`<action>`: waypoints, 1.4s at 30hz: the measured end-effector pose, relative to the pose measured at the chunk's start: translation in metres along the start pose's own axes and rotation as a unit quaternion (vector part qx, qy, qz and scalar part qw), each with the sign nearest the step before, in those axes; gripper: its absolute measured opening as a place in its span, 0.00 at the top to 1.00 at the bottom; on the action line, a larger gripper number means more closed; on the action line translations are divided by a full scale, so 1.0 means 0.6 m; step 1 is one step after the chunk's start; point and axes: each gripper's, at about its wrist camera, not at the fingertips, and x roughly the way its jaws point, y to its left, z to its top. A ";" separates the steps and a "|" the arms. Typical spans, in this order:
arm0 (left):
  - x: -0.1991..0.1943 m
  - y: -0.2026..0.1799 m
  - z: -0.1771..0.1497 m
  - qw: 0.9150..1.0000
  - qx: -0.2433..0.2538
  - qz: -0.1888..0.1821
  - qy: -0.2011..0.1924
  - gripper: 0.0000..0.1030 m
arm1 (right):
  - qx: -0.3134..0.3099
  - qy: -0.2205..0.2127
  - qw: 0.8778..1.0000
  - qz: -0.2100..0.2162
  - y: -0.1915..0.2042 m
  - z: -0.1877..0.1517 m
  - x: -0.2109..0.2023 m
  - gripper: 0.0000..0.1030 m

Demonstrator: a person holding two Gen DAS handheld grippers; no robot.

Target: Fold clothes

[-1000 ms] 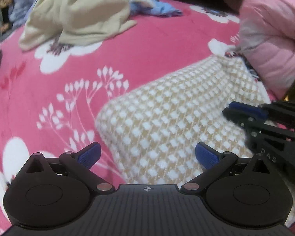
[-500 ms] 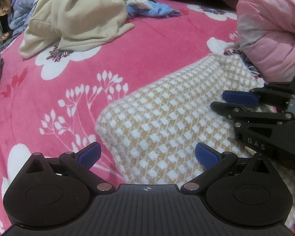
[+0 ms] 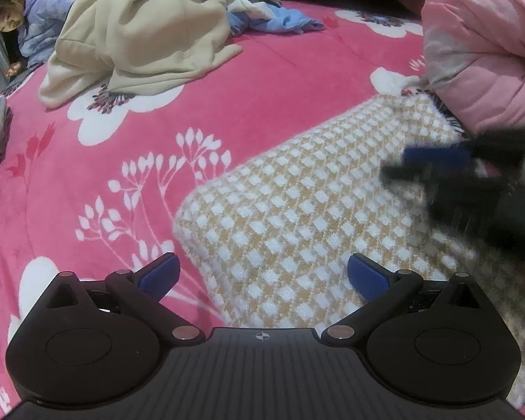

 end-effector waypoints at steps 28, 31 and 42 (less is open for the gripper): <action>-0.053 0.049 0.030 0.991 -0.030 -0.065 -0.111 0.00 | 0.003 0.017 0.999 -0.032 -0.005 -0.021 0.072 0.60; -0.030 0.047 0.029 0.994 -0.025 -0.067 -0.084 0.00 | 0.005 0.016 0.999 -0.030 -0.006 -0.021 0.071 0.60; 0.009 0.163 -0.025 0.964 -0.181 -0.195 0.009 0.00 | 0.161 -0.023 0.984 0.079 -0.109 -0.017 -0.008 0.53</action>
